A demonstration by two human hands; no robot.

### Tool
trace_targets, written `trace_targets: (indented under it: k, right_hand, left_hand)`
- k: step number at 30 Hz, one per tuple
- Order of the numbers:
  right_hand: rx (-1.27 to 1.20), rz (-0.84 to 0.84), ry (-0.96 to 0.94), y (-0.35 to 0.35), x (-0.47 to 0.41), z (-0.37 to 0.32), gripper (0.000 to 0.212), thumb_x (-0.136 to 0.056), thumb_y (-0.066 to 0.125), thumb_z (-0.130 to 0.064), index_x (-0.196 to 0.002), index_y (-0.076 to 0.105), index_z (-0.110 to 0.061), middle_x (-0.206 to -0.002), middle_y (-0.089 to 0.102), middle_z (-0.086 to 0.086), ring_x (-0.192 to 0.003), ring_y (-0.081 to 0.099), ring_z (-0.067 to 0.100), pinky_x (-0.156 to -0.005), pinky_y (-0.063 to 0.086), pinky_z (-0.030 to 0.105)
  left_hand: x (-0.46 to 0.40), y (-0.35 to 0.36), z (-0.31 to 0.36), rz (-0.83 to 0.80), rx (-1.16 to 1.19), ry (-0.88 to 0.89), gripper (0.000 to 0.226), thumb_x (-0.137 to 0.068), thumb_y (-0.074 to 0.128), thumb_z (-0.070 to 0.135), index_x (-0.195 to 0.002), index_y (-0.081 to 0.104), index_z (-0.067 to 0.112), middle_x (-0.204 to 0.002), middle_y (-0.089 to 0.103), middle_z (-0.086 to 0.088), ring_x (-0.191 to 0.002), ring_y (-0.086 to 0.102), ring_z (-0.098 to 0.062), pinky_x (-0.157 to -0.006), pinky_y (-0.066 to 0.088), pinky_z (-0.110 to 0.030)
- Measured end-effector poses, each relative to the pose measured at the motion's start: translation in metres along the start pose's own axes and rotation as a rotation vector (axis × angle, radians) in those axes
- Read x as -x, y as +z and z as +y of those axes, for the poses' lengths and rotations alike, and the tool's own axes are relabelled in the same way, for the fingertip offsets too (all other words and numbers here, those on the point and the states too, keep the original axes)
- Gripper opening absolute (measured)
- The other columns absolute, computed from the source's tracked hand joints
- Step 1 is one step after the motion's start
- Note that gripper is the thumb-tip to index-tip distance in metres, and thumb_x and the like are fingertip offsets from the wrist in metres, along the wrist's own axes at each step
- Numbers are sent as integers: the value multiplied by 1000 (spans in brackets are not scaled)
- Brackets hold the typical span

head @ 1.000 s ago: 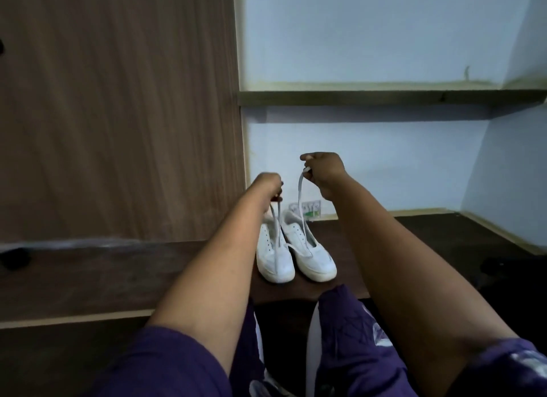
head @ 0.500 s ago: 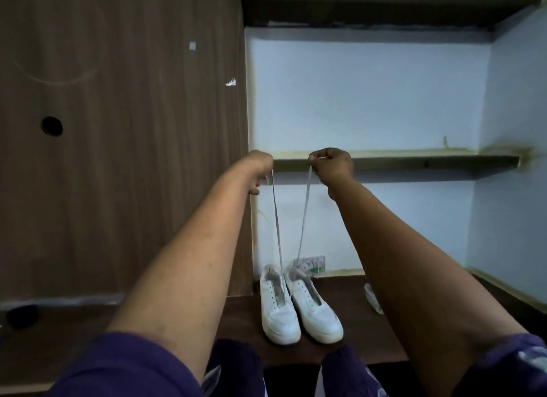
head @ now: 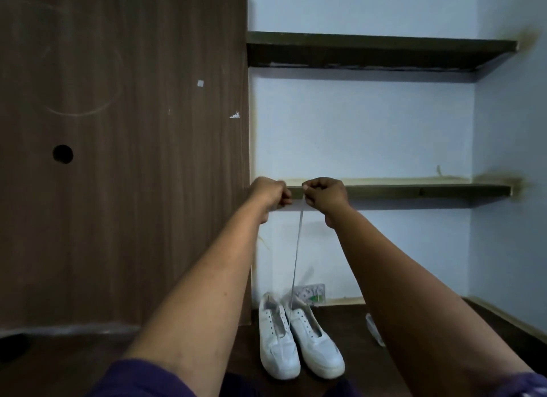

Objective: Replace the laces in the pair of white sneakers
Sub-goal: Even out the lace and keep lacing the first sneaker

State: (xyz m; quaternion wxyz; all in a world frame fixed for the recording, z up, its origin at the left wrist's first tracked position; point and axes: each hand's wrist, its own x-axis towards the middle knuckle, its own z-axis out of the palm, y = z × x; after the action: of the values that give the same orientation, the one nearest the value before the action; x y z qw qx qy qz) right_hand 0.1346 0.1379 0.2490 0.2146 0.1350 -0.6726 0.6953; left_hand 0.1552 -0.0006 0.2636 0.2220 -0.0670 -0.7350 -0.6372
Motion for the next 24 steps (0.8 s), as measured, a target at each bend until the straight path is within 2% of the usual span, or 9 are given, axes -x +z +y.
trace_targets:
  k: [3, 7, 9, 11, 13, 16, 19, 21, 24]
  right_hand:
    - [-36, 4, 38, 4, 1, 0, 17, -85, 68, -4, -70, 66, -11, -70, 62, 4, -62, 56, 14, -69, 54, 25]
    - [-56, 13, 51, 6, 4, 6, 22, -85, 67, -2, -66, 62, -12, -68, 59, 4, -64, 54, 14, -66, 53, 26]
    - [-74, 15, 61, 7, 8, 9, 23, -87, 65, 0, -66, 60, -11, -65, 57, 4, -61, 52, 13, -61, 51, 25]
    - [-92, 27, 74, 7, 9, 14, 23, -88, 63, -1, -67, 59, -10, -65, 55, 4, -59, 51, 14, -63, 52, 27]
    - [-109, 27, 91, 8, 10, 21, 22, -90, 61, -4, -69, 58, -10, -67, 55, 5, -59, 51, 14, -69, 54, 29]
    - [-99, 20, 121, 7, 12, 35, 15, -93, 57, -12, -77, 57, -14, -74, 57, 3, -61, 55, 13, -66, 56, 26]
    - [-100, 13, 155, 2, 15, 53, 10, -94, 56, -19, -84, 57, -16, -85, 63, 4, -70, 63, 15, -63, 54, 25]
    - [-114, 12, 197, -2, 16, 72, 11, -95, 56, -18, -84, 57, -15, -87, 64, 6, -74, 64, 16, -69, 56, 27]
    - [-144, 9, 273, -9, 21, 100, 12, -95, 54, -14, -83, 57, -13, -83, 64, 7, -74, 63, 19, -76, 55, 29]
  left_hand:
    - [8, 9, -20, -88, -61, -37, 14, -96, 52, 10, -85, 60, 7, -81, 65, -5, -66, 61, -14, -63, 48, -25]
    - [18, 16, -61, -128, -208, -88, 10, -88, 62, 13, -79, 64, 13, -99, 68, -8, -78, 60, -17, -64, 46, -25]
    - [25, 23, -86, -170, -251, -169, 7, -87, 63, 15, -85, 67, 10, -106, 70, -13, -80, 61, -21, -65, 47, -28]
    - [30, 32, -118, -192, -441, -231, 21, -87, 63, 16, -101, 69, 3, -113, 68, -17, -94, 65, -28, -76, 52, -35]
    - [46, 40, -160, -170, -657, -287, 31, -90, 59, 16, -117, 64, 1, -119, 65, -15, -110, 62, -31, -83, 50, -32]
    - [77, 45, -236, -260, -748, -462, 38, -100, 45, 19, -134, 52, 3, -135, 55, -13, -125, 53, -28, -84, 47, -23]
    - [100, 45, -300, -383, -987, -619, 47, -104, 34, 27, -144, 38, 2, -151, 37, -13, -138, 37, -28, -111, 31, -32]
    - [107, 51, -330, -373, -986, -711, 60, -101, 41, 40, -148, 32, 4, -153, 34, -14, -140, 34, -30, -112, 31, -36]
    - [118, 49, -343, -340, -966, -762, 85, -85, 57, 60, -149, 26, 13, -151, 30, -11, -136, 34, -26, -105, 36, -34]
